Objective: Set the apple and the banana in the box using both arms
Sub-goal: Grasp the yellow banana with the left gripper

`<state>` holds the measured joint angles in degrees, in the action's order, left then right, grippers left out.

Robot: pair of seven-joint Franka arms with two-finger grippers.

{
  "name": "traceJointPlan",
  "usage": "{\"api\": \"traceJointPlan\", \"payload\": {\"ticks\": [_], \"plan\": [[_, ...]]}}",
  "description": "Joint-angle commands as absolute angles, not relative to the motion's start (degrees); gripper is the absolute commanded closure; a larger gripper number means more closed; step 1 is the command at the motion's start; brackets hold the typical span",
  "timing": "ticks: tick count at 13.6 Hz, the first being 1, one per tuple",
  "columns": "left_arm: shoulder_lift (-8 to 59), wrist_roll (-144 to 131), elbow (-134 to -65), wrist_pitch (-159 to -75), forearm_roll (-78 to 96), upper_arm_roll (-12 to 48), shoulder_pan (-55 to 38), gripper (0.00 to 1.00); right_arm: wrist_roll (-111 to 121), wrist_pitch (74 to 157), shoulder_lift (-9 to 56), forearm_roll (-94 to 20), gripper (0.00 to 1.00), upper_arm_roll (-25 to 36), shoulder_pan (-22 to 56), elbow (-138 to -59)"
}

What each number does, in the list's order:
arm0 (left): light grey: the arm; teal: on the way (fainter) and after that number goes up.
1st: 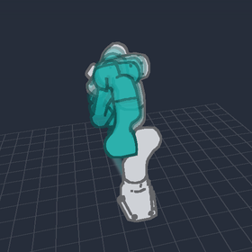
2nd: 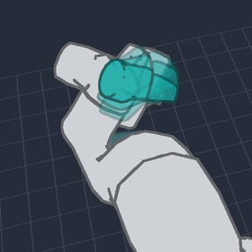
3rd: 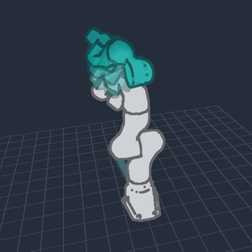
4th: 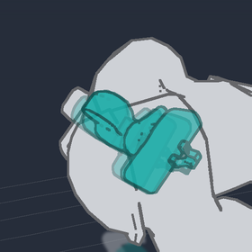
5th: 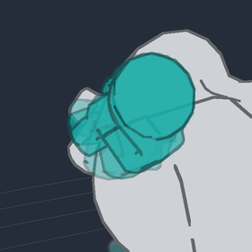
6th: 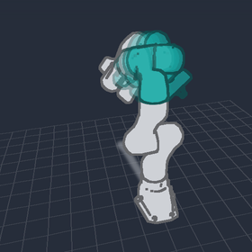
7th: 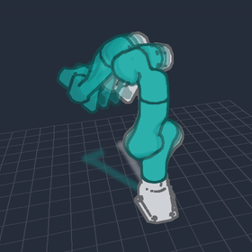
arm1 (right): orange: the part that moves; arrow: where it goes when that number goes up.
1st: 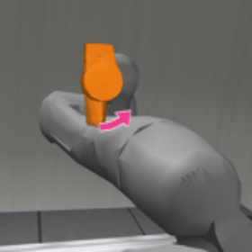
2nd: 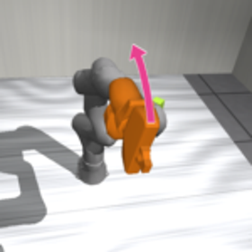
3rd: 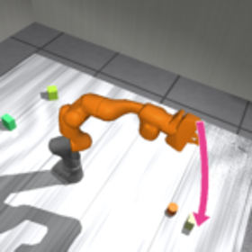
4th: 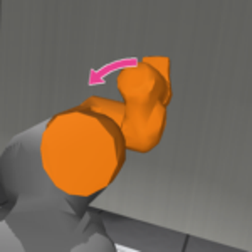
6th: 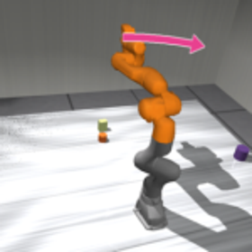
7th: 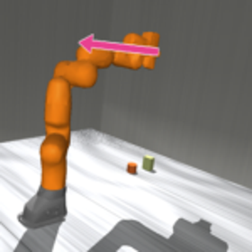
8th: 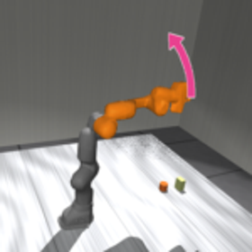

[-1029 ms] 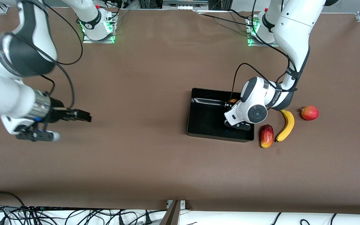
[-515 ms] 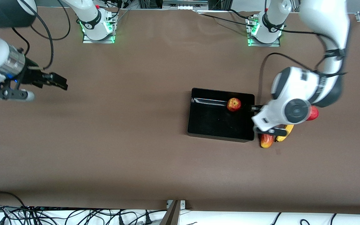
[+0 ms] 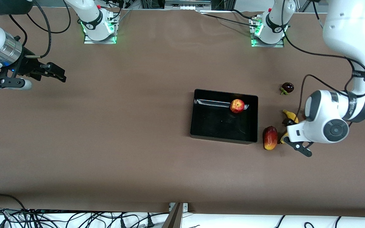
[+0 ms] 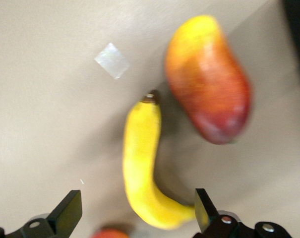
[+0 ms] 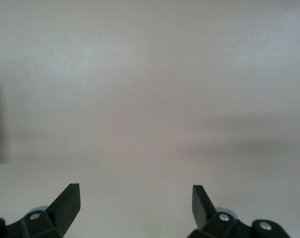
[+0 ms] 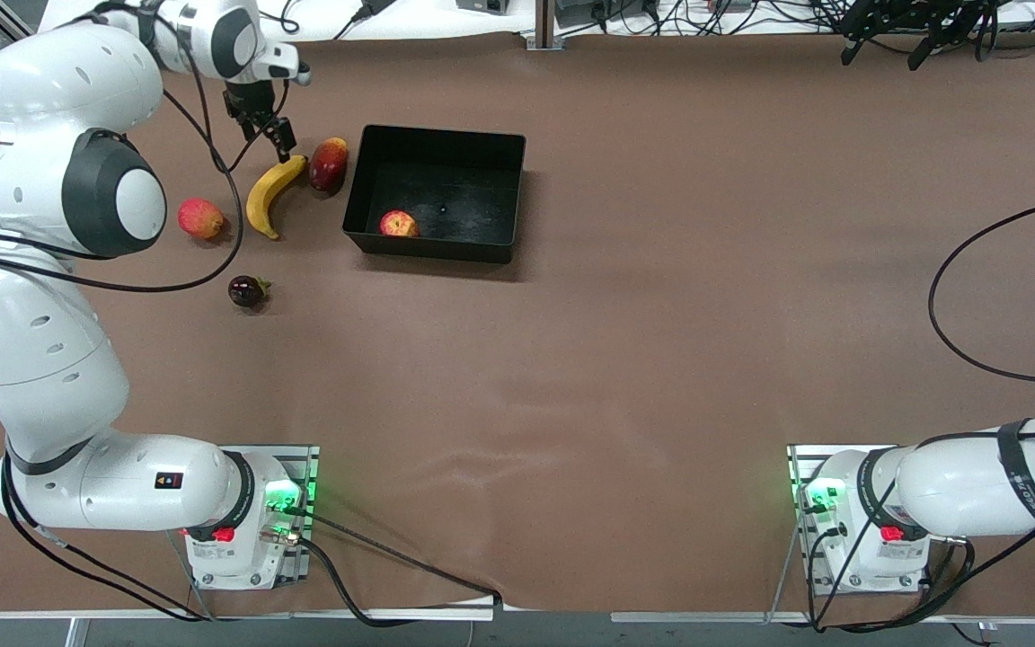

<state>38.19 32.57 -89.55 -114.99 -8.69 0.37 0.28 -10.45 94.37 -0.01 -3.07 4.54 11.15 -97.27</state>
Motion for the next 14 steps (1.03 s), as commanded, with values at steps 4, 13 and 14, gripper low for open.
{"api": "traceJointPlan", "payload": {"ticks": [4, 13, 14], "plan": [[39.3, 36.2, -97.5, -124.0, -9.0, 1.6, 2.3, 0.89, -9.6, 95.1, 1.0, -2.2, 0.00, 4.0, 10.5, -95.5], [34.9, 29.7, -78.8, -95.3, -9.0, 6.9, -5.2, 1.00, -9.7, 92.9, 1.5, 0.1, 0.00, 3.9, 11.1, -93.6], [35.1, 24.1, -75.7, -91.7, -8.9, 6.9, -8.1, 1.00, -9.7, 93.0, 1.6, 0.3, 0.00, 3.9, 11.2, -93.6]]}}
